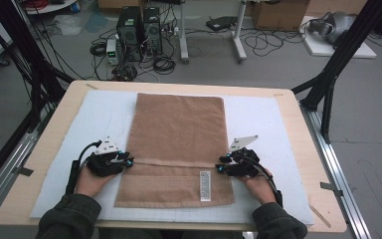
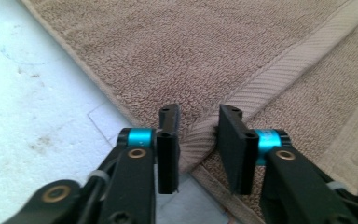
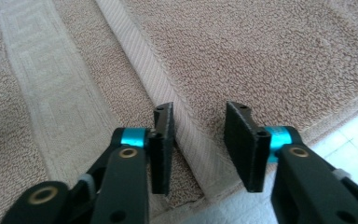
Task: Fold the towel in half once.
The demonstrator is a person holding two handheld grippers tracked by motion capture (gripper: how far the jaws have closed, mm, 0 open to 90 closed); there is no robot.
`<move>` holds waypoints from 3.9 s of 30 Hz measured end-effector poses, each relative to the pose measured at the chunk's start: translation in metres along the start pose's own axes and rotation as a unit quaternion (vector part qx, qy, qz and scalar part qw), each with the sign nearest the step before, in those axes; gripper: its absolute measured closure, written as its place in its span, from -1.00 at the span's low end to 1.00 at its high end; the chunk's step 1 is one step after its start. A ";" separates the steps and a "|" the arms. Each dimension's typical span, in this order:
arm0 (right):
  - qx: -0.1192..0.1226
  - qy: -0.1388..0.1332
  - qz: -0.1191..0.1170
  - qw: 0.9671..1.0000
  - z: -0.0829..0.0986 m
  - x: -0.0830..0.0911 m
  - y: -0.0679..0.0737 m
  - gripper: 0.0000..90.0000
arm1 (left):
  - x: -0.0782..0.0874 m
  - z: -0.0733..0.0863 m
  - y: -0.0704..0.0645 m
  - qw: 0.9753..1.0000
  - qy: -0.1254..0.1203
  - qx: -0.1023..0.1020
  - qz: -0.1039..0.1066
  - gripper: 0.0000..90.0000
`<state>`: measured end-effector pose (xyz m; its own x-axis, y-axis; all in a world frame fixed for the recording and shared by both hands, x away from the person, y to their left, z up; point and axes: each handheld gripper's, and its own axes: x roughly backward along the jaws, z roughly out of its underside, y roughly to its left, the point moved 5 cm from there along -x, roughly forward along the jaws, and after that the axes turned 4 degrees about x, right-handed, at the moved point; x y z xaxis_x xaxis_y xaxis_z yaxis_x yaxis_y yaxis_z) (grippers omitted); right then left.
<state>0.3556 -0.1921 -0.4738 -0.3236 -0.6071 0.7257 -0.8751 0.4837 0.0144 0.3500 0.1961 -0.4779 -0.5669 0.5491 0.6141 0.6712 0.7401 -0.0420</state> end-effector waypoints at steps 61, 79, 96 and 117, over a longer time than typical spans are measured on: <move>0.046 -0.018 -0.083 0.995 0.028 0.022 0.052 0.71 | 0.036 0.031 -0.047 0.996 0.007 -0.022 0.091 0.77; 0.069 -0.064 -0.070 0.993 -0.009 0.066 0.054 0.90 | 0.076 0.005 -0.050 0.995 -0.050 -0.004 0.091 0.92; 0.051 -0.010 -0.103 0.993 0.029 0.050 0.068 0.58 | 0.063 0.041 -0.070 0.994 0.018 -0.020 0.110 0.70; 0.008 -0.071 -0.068 0.995 -0.004 0.051 0.045 -0.07 | 0.059 0.008 -0.047 0.995 -0.036 0.020 0.086 0.19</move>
<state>0.3013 -0.1989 -0.4329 -0.2487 -0.7500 0.6130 -0.9196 0.3815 0.0937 0.2812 0.1965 -0.4458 -0.4787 0.6941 0.5376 0.7427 0.6468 -0.1737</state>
